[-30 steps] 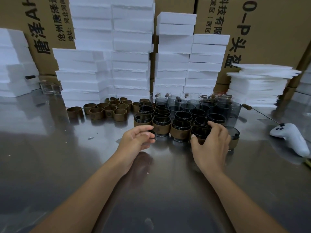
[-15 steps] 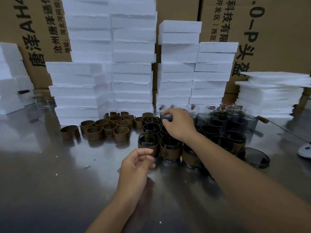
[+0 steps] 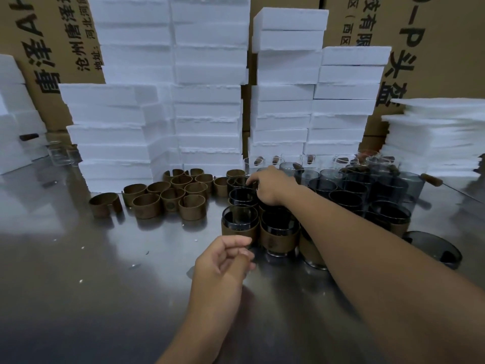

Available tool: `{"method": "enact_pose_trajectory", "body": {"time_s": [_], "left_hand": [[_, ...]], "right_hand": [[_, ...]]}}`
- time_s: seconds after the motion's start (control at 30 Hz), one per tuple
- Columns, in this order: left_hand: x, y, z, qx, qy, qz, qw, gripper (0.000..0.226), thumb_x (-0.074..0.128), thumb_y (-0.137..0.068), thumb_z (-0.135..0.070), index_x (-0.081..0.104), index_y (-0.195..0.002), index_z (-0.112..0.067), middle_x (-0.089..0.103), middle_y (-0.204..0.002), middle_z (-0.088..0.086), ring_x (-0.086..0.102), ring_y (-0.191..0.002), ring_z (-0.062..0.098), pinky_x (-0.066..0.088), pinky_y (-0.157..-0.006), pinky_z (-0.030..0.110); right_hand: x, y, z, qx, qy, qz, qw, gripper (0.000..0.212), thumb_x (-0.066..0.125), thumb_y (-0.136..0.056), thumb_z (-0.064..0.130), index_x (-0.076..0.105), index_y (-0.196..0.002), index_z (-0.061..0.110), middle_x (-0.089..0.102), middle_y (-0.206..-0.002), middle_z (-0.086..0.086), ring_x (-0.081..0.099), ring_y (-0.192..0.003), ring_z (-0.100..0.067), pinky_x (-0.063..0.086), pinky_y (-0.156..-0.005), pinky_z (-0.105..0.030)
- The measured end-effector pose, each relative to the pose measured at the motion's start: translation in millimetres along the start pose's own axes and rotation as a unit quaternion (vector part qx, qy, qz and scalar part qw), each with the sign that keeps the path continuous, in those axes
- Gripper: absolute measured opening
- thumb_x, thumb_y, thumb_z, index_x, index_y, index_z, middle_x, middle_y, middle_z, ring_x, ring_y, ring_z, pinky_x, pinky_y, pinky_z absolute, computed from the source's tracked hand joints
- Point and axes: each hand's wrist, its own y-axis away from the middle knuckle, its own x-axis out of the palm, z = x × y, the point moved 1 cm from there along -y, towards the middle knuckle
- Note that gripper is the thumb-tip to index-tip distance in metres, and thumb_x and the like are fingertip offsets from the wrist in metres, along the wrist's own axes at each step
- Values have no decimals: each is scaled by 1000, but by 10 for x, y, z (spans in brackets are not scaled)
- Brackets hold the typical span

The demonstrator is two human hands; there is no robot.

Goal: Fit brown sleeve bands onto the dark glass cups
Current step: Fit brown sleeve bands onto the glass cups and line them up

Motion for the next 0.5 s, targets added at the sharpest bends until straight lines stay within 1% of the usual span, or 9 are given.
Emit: {"method": "enact_pose_trajectory", "body": {"time_s": [0.1,0.2,0.23,0.3,0.37,0.43,0.5], "left_hand": [[-4,11,-13,-2,-6,2,1000,24,55,-86,9,67,-83,-12,66,-60,-2,62,-55,4,45,-53,11],[-13,18,-20,-7,-8,3,1000,24,55,-86,9,67,-84,-12,66,-59,-2,62,-56,5,45,-54,11],[-18,19,-18,-8,-10,4,1000,24,55,-86,9,67,-84,-12,66,-60,-2,62,-57,5,45,-54,11],[-22,20,-16,-9,-15,6,1000,24,55,-86,8,68,-85,-13,66,-60,-2,62,-58,5,45,-54,12],[-20,21,-12,-8,-17,6,1000,24,55,-86,8,68,-85,-13,66,-60,-2,62,-58,4,45,-54,12],[-19,22,-12,-6,-22,6,1000,25,55,-86,7,68,-86,-14,66,-60,-2,62,-58,4,45,-55,11],[-21,24,-12,-5,-23,8,1000,25,55,-86,7,68,-86,-14,66,-61,-2,63,-59,5,46,-55,11]], "right_hand": [[-28,-31,59,-2,80,14,997,42,42,-99,17,47,-136,35,37,-143,-13,35,-132,-36,29,-109,-55],[-58,-54,78,-4,128,12,992,33,43,-100,20,50,-131,29,41,-140,-12,41,-128,-34,28,-109,-57],[-61,-65,74,-3,131,12,991,30,42,-101,21,52,-129,26,43,-140,-13,42,-127,-34,29,-108,-57],[-65,-81,63,0,121,16,993,33,38,-102,29,51,-130,20,43,-141,-14,42,-128,-34,30,-109,-56],[-71,-88,49,0,110,18,994,34,40,-101,31,52,-131,18,43,-142,-13,43,-128,-34,30,-109,-56],[-74,-104,33,-6,98,14,995,28,46,-99,25,57,-123,18,47,-138,-12,45,-125,-32,33,-108,-55],[-75,-119,20,-13,80,10,997,19,52,-96,24,61,-112,19,51,-132,-10,49,-120,-30,38,-105,-51]]}}
